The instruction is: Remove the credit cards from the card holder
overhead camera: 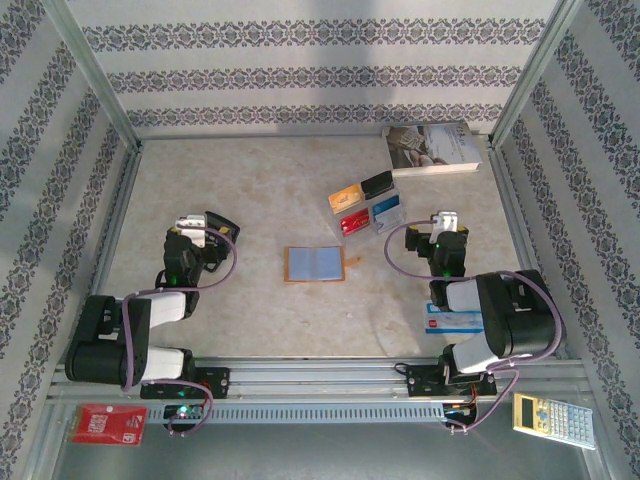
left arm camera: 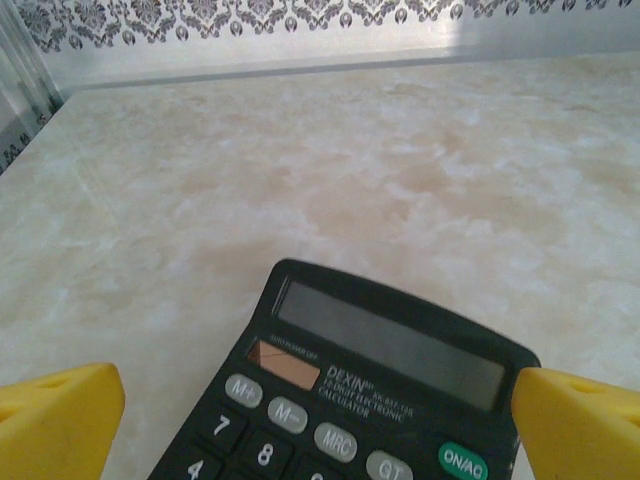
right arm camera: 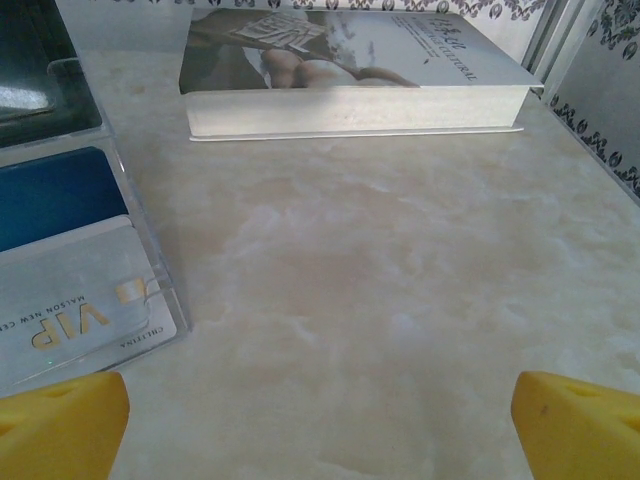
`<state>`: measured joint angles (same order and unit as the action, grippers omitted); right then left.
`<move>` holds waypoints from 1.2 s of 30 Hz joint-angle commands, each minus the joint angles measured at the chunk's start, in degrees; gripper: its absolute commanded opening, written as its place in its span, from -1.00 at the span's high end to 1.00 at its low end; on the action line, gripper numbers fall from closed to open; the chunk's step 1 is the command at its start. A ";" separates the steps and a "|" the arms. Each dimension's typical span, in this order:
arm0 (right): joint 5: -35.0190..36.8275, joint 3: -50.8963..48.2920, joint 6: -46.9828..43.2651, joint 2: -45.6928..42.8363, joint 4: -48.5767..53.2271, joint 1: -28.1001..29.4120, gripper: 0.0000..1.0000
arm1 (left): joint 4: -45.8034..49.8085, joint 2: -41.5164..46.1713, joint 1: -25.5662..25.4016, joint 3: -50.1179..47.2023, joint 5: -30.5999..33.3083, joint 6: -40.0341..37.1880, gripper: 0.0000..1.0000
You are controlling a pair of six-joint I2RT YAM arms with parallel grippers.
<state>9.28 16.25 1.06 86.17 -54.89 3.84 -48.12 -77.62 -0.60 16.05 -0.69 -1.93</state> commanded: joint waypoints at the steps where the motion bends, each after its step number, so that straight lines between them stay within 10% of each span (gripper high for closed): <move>1: -1.02 1.58 -0.05 0.90 -4.44 -0.74 -0.96 | -3.91 -2.83 1.13 2.15 -1.03 2.19 -1.00; 36: 2.50 3.09 2.37 1.19 -0.83 -1.49 -0.96 | -4.72 -13.58 1.13 6.88 -2.52 1.74 -0.99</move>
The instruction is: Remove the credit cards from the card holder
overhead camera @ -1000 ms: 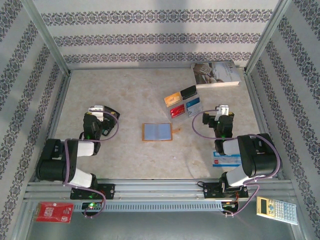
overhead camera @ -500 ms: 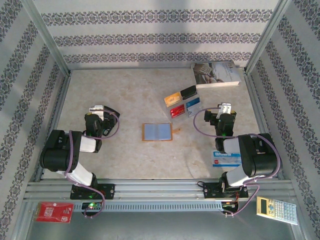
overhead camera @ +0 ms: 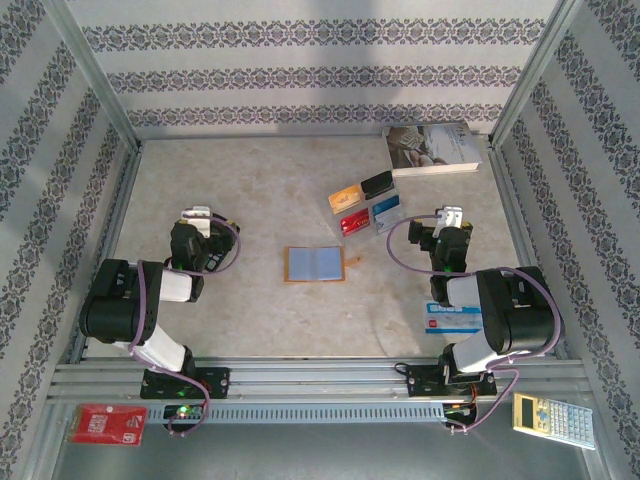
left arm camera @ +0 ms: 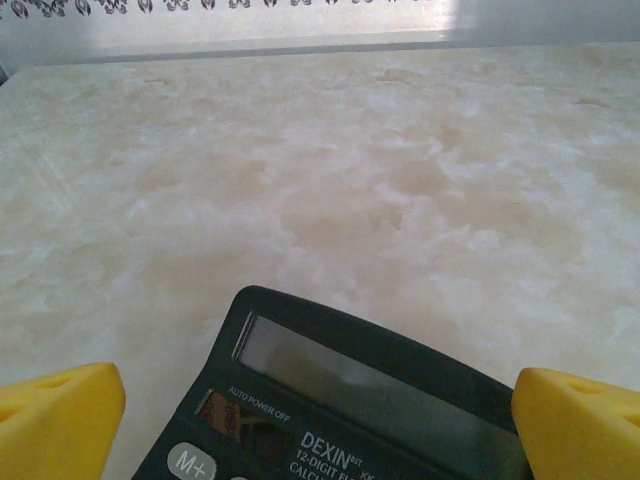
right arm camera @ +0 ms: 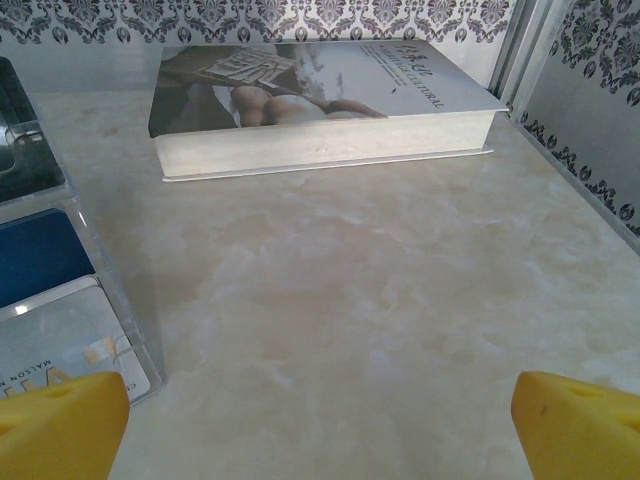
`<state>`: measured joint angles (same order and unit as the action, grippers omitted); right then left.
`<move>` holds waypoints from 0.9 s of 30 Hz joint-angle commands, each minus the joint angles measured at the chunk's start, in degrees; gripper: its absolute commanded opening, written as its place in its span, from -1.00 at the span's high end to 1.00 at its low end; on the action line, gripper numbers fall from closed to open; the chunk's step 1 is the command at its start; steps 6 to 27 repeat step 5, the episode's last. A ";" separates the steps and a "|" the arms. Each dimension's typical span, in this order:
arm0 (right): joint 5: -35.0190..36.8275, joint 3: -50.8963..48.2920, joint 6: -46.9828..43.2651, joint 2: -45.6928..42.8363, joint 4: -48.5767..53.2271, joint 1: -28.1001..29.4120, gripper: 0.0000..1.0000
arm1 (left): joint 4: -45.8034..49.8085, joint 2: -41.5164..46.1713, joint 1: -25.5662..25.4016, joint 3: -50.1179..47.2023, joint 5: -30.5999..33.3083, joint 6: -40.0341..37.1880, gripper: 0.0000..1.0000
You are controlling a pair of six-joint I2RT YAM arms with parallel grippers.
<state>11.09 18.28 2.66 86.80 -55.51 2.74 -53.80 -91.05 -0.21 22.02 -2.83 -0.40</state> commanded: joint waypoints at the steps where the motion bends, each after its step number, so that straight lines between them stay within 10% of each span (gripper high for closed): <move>1: 0.68 1.05 0.77 0.65 -0.22 -0.37 -0.96 | 0.79 -0.23 0.73 0.84 -0.42 0.23 -0.99; 27: 0.68 1.05 0.71 0.56 -0.22 -0.40 -0.96 | 0.52 -0.21 0.74 0.74 -0.56 0.23 -0.99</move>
